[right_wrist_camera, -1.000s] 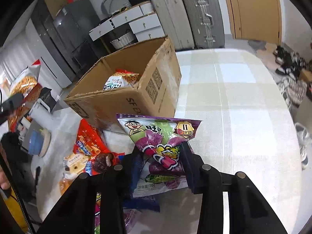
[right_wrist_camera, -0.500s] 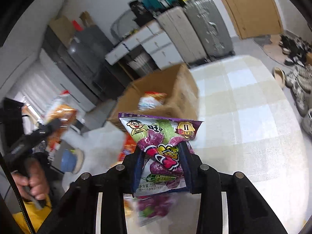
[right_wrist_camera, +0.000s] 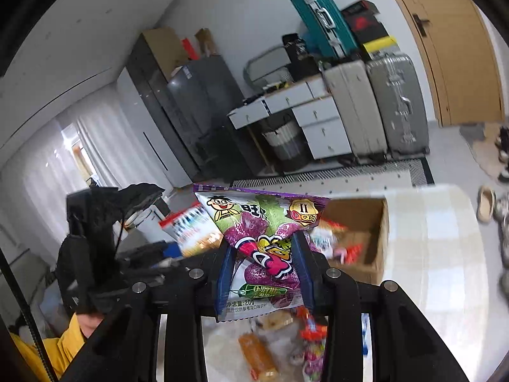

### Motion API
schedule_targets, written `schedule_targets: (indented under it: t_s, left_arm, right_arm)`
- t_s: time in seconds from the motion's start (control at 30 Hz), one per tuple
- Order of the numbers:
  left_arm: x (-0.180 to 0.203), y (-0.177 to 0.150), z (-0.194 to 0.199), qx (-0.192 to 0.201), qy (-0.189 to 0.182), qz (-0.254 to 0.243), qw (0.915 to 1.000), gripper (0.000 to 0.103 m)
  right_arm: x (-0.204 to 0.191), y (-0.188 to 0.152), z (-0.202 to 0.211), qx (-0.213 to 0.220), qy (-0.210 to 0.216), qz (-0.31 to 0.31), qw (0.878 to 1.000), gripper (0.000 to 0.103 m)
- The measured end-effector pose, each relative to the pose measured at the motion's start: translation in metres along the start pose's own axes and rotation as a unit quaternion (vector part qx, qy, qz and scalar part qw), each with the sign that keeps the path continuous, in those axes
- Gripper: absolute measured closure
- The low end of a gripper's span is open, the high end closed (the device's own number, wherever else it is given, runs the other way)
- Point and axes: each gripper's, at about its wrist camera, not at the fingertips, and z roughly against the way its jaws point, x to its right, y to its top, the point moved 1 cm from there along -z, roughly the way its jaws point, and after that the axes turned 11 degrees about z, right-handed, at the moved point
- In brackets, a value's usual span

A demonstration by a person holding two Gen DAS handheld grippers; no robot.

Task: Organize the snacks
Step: 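Lower the purple pack and white chip bag into the box with both grippers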

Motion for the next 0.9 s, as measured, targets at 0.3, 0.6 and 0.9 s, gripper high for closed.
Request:
schedule_targets:
  t_s: [0.3, 0.6, 0.9]
  left_arm:
    - [-0.012, 0.035, -0.043, -0.020, 0.012, 0.011, 0.9997, 0.056]
    - [-0.027, 0.055, -0.134, -0.082, 0.016, 0.021, 0.9963, 0.056]
    - [-0.038, 0.060, -0.209, -0.121, 0.025, 0.026, 0.9919, 0.056]
  right_arm:
    - [0.033, 0.037, -0.058, -0.023, 0.004, -0.018, 1.000, 0.067]
    - [0.084, 0.027, -0.127, -0.076, -0.009, -0.046, 0.996, 0.067]
    - [0.118, 0.000, -0.168, -0.111, -0.004, -0.076, 0.991, 0.067]
